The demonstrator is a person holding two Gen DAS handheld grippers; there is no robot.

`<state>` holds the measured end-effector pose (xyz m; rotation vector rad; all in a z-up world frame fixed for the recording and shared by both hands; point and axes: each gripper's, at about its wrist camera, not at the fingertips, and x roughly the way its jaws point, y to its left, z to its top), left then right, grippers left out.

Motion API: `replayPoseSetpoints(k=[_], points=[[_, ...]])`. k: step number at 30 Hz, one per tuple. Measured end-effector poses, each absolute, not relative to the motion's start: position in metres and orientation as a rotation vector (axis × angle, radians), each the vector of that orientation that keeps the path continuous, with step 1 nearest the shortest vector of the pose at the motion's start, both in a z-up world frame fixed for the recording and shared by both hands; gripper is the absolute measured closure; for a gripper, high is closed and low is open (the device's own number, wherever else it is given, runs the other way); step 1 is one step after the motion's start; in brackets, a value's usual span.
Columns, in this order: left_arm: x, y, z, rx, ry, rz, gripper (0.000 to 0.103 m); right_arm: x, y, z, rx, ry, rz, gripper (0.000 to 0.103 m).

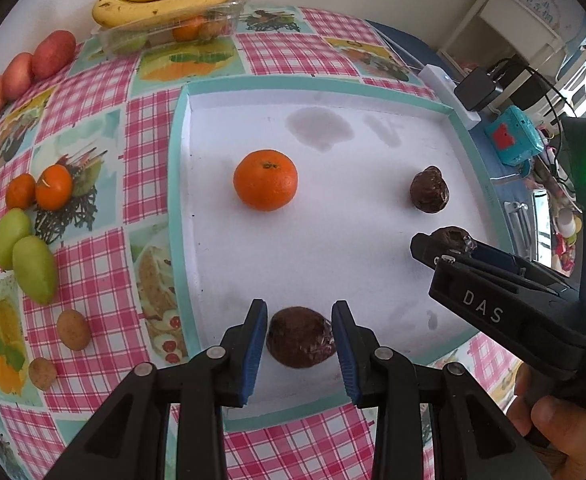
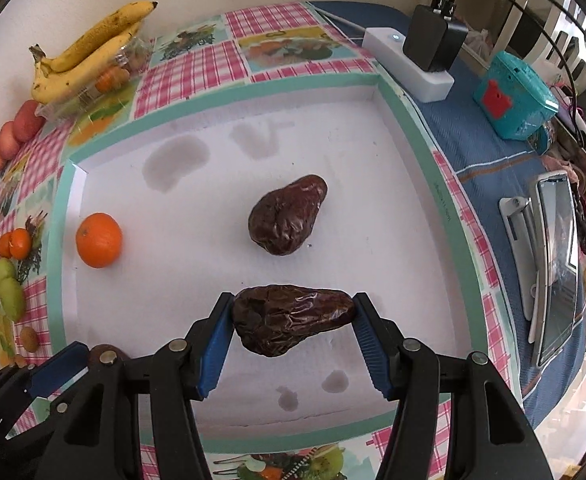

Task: Organize fruits
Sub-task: 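Lift the date with the right tool while the left tool carries the dark fruit over the tray, then lower and open the right tool on the tray while the left tool releases the dark fruit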

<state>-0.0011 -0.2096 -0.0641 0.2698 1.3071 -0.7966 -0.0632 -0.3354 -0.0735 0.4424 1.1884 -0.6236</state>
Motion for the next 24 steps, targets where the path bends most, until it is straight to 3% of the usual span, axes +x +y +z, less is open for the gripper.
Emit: replayPoseSetpoints(k=[24], points=[[0.000,-0.208,-0.052,0.296,1.256,-0.814,0.064,-0.053,-0.342,-0.088,0.419,1.221,-0.641,0.040]])
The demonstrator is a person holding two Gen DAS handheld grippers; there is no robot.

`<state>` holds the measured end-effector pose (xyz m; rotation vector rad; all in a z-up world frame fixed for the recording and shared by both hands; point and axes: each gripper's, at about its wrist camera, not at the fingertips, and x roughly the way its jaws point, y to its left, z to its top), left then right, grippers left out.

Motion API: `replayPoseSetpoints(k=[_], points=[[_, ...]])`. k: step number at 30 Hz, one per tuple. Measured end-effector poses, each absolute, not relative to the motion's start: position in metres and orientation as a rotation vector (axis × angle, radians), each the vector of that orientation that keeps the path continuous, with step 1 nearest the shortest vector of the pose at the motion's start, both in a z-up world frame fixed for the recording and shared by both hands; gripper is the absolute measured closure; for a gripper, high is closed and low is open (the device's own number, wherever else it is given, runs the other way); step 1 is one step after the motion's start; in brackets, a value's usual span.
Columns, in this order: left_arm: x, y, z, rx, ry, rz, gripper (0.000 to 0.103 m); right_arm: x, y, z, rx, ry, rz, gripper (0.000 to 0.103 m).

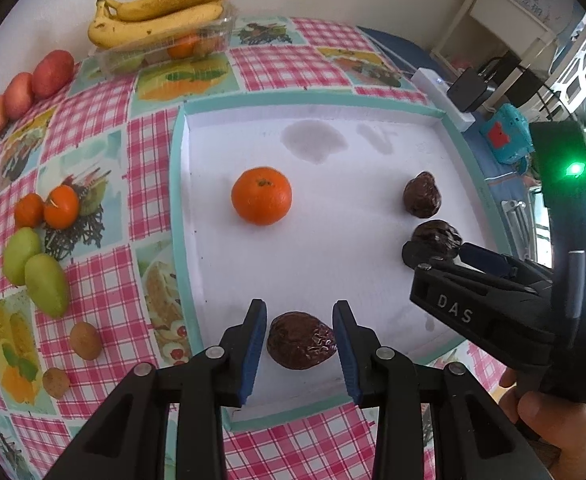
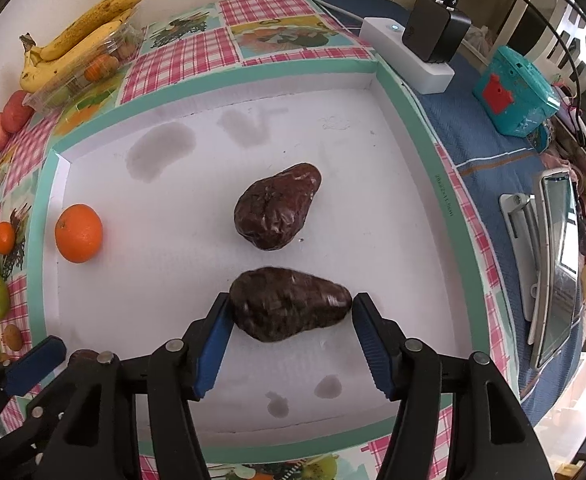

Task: Organize fruits
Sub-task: 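Lower and open the right tool on the tray while the left tool releases the dark fruit, then withdraw both tools from the tray toward the fruit cluster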

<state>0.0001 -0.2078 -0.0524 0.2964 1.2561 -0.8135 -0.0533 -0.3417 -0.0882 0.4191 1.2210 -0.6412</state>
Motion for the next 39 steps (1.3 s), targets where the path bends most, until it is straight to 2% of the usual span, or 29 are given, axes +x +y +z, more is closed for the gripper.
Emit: replayPoseSetpoints(k=[4,6,14,17,19,21,23,24,26,39], points=[[0.003,-0.202,-0.045,0.288,1.232,-0.801,0.049,-0.052,-0.342,-0.084,0.405,1.209,-0.648,0.033],[0.006,-0.197,-0.042,0.280,1.223,-0.784,0.033,-0.050,-0.342,-0.081,0.401,1.202,-0.654,0.033],[0.025,-0.177,-0.037,0.259,1.201,-0.682,0.020,-0.053,-0.345,-0.079,0.418,1.186,-0.671,0.024],[0.033,-0.167,-0.036,0.262,1.182,-0.628,0.019,-0.053,-0.343,-0.078,0.417,1.186,-0.669,0.023],[0.038,-0.162,-0.037,0.263,1.171,-0.593,0.012,-0.056,-0.342,-0.078,0.417,1.184,-0.668,0.023],[0.045,-0.153,-0.037,0.254,1.155,-0.553,0.000,-0.064,-0.341,-0.075,0.418,1.178,-0.670,0.023],[0.048,-0.146,-0.035,0.244,1.143,-0.528,0.000,-0.066,-0.341,-0.074,0.419,1.170,-0.672,0.022],[0.051,-0.142,-0.034,0.238,1.137,-0.515,0.000,-0.067,-0.340,-0.073,0.419,1.166,-0.673,0.019],[0.055,-0.137,-0.033,0.230,1.124,-0.492,0.000,-0.067,-0.339,-0.071,0.420,1.155,-0.675,0.004],[0.070,-0.115,-0.023,0.202,1.076,-0.407,0.000,-0.062,-0.331,-0.048,0.446,1.022,-0.629,0.004]])
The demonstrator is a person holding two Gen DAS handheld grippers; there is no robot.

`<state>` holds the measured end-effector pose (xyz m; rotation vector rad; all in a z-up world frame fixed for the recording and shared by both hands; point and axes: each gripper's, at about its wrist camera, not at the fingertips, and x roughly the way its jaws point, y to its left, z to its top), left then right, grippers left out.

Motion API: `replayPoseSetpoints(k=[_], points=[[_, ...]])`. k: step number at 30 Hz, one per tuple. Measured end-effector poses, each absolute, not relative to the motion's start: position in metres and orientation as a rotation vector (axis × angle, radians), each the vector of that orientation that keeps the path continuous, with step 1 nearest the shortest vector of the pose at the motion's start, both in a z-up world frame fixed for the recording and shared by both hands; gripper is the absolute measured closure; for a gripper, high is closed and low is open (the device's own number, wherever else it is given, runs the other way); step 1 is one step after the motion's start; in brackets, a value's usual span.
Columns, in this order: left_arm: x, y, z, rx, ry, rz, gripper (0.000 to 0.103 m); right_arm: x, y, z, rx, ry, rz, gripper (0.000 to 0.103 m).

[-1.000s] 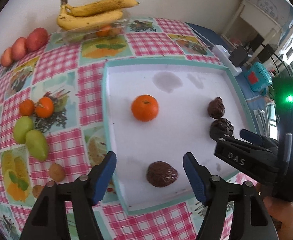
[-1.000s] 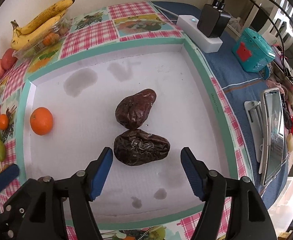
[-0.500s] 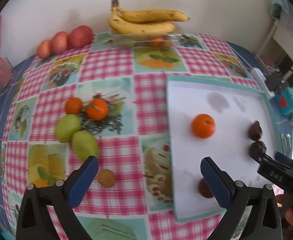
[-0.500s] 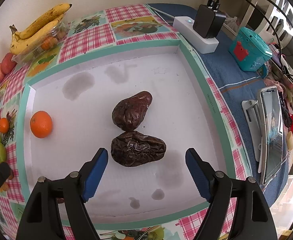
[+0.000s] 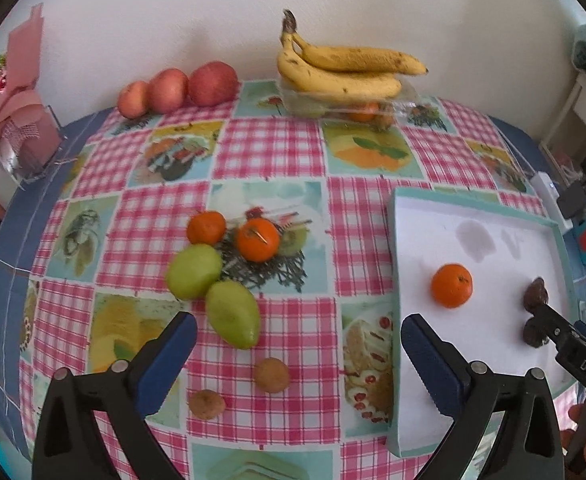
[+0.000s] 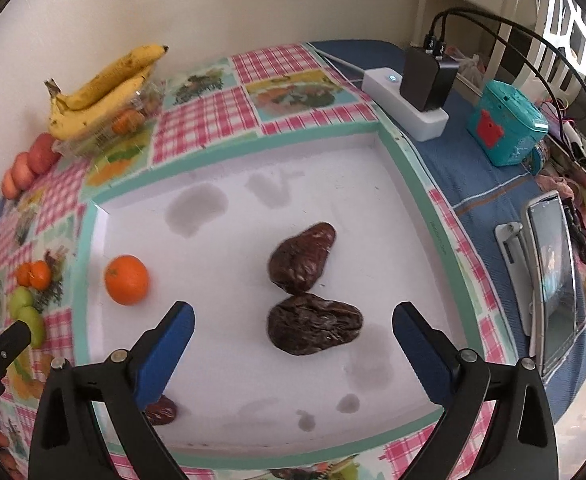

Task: Organize fruits
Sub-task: 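Withdraw both tools from the tray toward the fruit cluster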

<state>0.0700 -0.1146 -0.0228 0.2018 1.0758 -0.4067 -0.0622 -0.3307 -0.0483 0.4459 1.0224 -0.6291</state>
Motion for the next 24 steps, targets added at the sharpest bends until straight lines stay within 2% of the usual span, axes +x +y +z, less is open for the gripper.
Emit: replayPoseSetpoints(k=[7,15,24], points=[[0.073,-0.105,-0.008,0.233,0.998,-0.296,0.000,-0.053,-0.320,-0.037,0.438,0.984,-0.574,0.004],[0.086,-0.073,0.004,0.139,1.019,-0.219,0.000,-0.037,-0.294,-0.029,0.404,0.950,-0.484,0.004],[0.104,-0.004,0.001,0.101,1.022,-0.104,0.000,-0.017,-0.258,-0.026,0.368,0.963,-0.409,0.004]])
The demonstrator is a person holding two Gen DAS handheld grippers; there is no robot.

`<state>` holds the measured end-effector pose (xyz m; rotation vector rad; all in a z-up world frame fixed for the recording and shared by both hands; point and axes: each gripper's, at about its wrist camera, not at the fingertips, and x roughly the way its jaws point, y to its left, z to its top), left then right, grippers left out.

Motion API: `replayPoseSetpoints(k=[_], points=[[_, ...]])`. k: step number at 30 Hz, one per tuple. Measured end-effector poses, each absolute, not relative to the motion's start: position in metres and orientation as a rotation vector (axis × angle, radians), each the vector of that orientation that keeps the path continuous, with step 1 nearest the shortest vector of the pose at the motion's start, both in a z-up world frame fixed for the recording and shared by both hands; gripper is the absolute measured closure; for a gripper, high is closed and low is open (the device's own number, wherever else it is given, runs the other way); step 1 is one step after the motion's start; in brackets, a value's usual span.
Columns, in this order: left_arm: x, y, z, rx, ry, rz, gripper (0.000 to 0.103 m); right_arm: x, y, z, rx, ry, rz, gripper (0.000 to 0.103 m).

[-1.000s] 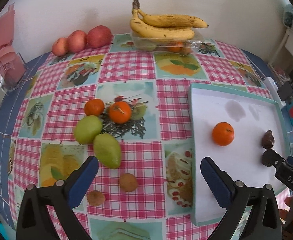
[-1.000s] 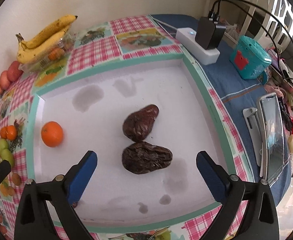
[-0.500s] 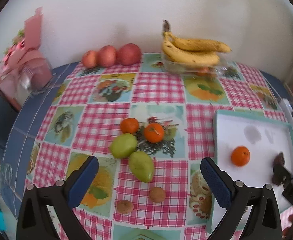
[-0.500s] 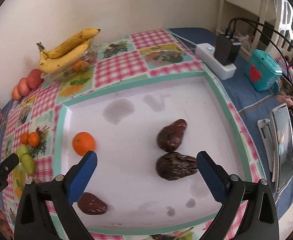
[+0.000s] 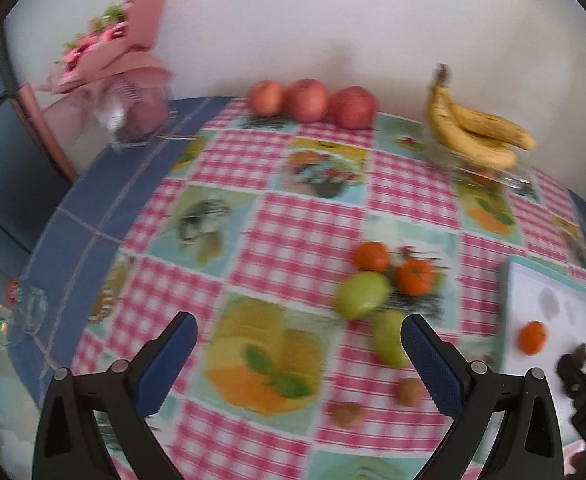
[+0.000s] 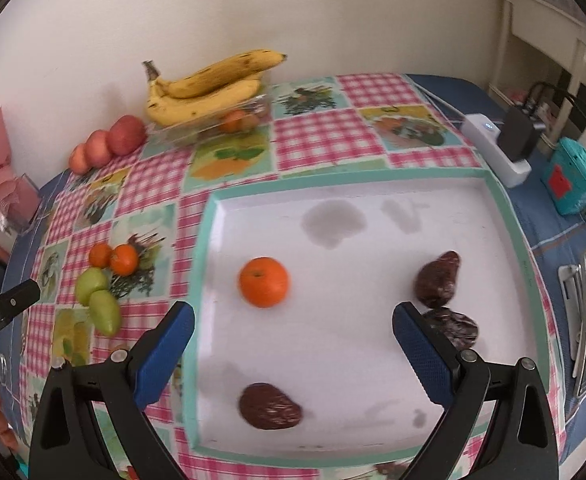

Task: Organize fruits
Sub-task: 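Withdraw both tools from the tray toward the fruit cluster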

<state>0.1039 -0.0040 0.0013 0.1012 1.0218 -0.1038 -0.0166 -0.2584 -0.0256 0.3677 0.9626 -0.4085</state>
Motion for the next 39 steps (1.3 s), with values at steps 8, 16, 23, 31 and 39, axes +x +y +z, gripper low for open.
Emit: replayPoseSetpoints(k=[8,16,23,31,39], points=[[0.113,0.044,-0.002,0.052,1.010,-0.024,0.000,0.005,-0.211,-0.021,0.294,0.957,-0.338,0.004],[0.116,0.062,0.004,-0.008,0.972,-0.012,0.000,0.022,-0.170,-0.013,0.294,0.918,-0.252,0.004],[0.113,0.069,-0.003,-0.053,1.005,-0.017,0.000,0.029,-0.152,-0.013,0.249,0.914,-0.187,0.004],[0.114,0.060,-0.016,-0.069,1.070,-0.065,0.000,0.032,-0.144,-0.021,0.239,0.947,-0.147,0.004],[0.118,0.053,-0.039,-0.106,1.174,-0.095,0.000,0.034,-0.130,-0.023,0.167,0.951,-0.121,0.012]])
